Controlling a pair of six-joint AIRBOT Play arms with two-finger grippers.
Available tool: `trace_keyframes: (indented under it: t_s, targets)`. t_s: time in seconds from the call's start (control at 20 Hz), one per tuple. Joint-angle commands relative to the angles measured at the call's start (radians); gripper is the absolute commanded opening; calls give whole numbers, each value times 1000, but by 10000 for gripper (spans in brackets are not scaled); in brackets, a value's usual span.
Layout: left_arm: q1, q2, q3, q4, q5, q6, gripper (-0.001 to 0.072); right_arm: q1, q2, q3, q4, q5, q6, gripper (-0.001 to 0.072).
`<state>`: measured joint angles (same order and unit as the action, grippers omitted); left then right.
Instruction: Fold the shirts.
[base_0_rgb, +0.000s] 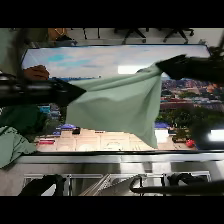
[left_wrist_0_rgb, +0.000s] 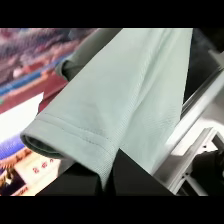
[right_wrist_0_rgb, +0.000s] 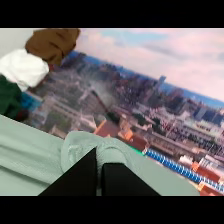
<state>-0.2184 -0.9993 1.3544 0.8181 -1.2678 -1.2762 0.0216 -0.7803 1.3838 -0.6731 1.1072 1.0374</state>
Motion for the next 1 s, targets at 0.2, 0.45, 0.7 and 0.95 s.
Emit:
trace_keyframes:
  t_s: [0.2, 0.45, 0.7, 0.95]
  targets:
    - [80, -343, -246, 65, 110, 19, 86, 114, -446, -131, 55, -26, -29, 291]
    - [263, -460, -142, 108, -60, 19, 676, -15, -372, -115, 23, 43, -42, 309]
    - [400, -396, -298, 159, -71, 80, 676, -267, -181, -211, -212, 135, 113, 554]
    - [401, -412, -533, 79, 104, 172, 676, -383, -130, -494, -217, 124, 102, 553]
